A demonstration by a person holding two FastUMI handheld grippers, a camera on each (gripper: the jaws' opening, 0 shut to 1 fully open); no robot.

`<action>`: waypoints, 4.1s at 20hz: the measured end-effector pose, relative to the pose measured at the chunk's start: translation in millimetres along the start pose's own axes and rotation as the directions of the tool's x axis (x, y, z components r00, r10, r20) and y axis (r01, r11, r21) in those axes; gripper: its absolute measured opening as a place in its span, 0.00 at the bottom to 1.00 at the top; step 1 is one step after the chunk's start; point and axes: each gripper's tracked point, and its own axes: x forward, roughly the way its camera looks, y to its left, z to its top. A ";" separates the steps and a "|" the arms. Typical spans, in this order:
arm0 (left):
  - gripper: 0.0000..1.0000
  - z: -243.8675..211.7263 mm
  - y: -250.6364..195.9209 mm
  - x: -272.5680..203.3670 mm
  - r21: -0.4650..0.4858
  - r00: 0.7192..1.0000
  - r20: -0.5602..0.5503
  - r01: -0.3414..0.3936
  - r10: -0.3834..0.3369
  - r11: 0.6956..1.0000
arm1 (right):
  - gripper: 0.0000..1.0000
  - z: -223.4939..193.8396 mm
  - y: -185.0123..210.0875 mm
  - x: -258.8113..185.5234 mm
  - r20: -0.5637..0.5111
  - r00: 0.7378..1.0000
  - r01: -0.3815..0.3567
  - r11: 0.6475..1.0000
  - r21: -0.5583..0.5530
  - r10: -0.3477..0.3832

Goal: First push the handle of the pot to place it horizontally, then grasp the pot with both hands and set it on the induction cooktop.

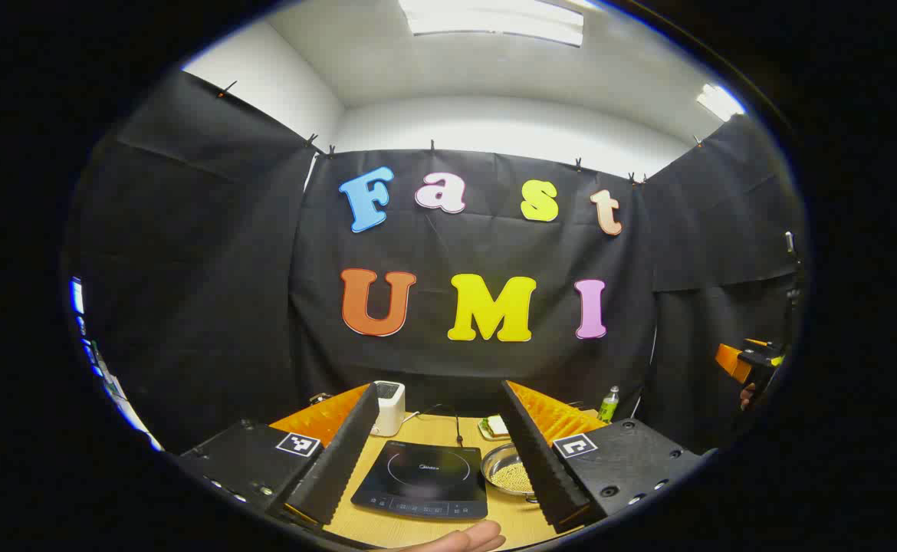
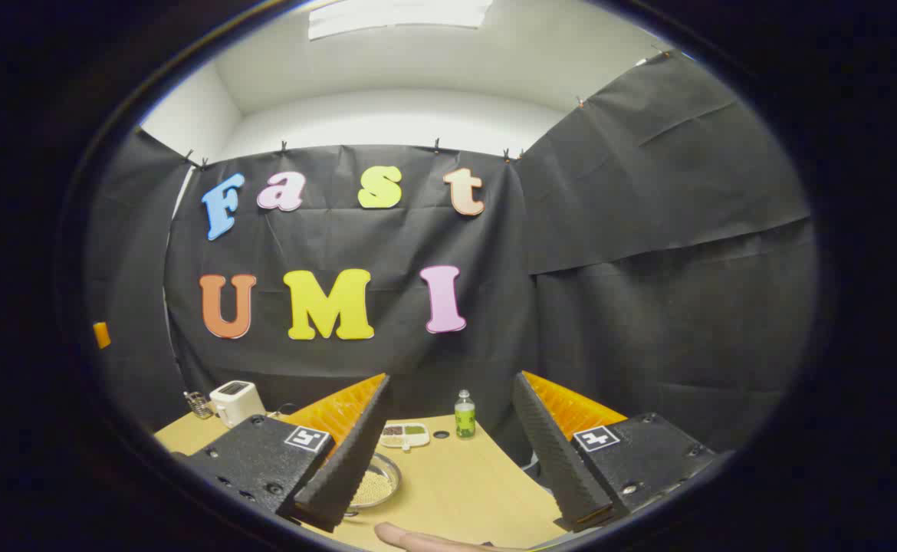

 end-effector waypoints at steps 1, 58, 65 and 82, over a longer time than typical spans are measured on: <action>0.94 -0.2 1.9 -0.3 -0.004 1.000 0.002 0.000 0.000 1.000 | 1.00 1.1 0.7 -0.2 0.001 1.000 -0.001 1.000 -0.001 0.001; 0.94 -42.6 66.5 -28.2 0.076 0.999 0.022 -0.027 0.026 0.997 | 0.00 -394.5 259.0 12.9 -0.844 0.407 -0.390 0.902 0.186 0.350; 0.94 -43.7 56.1 -28.8 0.088 1.000 0.024 -0.010 0.008 0.996 | 0.00 -401.2 249.3 12.1 -0.852 0.391 -0.381 0.904 0.194 0.348; 0.94 -43.2 58.8 -36.4 0.091 0.999 0.041 -0.019 0.015 0.996 | 0.00 -407.8 183.2 32.6 -0.876 0.386 -0.358 0.922 0.146 0.288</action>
